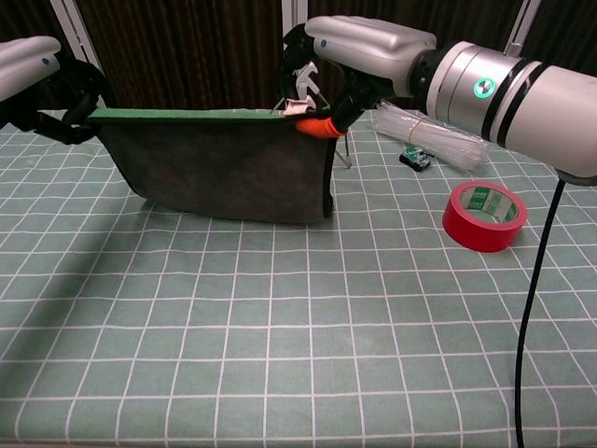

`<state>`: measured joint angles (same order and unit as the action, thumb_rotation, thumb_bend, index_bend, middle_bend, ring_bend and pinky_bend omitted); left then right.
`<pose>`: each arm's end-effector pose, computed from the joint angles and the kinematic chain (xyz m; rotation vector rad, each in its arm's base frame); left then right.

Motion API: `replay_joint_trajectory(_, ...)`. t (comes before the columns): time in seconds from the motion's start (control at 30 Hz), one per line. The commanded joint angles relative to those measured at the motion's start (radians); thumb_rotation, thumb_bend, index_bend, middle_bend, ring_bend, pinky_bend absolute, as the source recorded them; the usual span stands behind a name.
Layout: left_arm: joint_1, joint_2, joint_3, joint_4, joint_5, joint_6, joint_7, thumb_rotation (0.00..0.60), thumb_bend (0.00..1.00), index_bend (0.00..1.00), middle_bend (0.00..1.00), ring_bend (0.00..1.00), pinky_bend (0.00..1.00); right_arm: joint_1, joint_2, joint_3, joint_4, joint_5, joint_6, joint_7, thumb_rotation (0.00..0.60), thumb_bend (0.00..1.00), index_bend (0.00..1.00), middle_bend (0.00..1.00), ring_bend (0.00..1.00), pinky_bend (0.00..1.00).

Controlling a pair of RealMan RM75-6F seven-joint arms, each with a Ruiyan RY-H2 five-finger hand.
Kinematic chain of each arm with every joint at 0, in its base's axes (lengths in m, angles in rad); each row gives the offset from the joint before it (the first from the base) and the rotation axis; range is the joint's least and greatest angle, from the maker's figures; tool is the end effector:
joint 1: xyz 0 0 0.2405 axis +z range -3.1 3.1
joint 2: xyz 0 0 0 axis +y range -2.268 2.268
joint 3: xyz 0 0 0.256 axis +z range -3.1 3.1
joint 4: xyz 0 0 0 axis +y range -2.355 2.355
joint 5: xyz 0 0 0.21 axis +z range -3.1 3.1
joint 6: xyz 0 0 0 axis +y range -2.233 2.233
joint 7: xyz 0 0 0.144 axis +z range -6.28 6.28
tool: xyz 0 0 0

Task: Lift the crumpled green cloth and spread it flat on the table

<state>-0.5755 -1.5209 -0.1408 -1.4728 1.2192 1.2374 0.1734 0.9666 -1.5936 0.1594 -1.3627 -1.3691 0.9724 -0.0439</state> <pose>-0.1963 0.3201 0.0262 -1.5748 -0.9745 -1.0904 -0.0582 -0.3651 -0.0250 2.0886 -0.7599 1.2563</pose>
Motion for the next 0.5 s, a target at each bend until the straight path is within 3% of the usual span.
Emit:
replay_joint_trajectory(0.03, 0.013, 0.014, 0.029, -0.026, 0.028, -0.006, 0.023, 0.6, 0.47, 0.73, 0.39, 0.22, 0.33, -0.016, 0.015, -0.03, -0.018, -0.034, -0.003, 0.008, 0.6, 0.64, 0.74, 0.29, 0.02, 0.0)
replay_joint_trajectory(0.3, 0.023, 0.017, 0.106, -0.045, 0.087, -0.056, 0.091, 0.6, 0.46, 0.71, 0.39, 0.22, 0.33, -0.04, 0.015, -0.08, -0.019, -0.11, 0.007, 0.012, 0.6, 0.64, 0.75, 0.29, 0.01, 0.0)
replay_joint_trajectory(0.5, 0.019, 0.017, 0.13, -0.061, 0.082, -0.11, 0.147, 0.6, 0.42, 0.68, 0.38, 0.22, 0.33, -0.05, -0.001, -0.129, -0.006, -0.184, 0.012, -0.024, 0.6, 0.64, 0.75, 0.29, 0.0, 0.0)
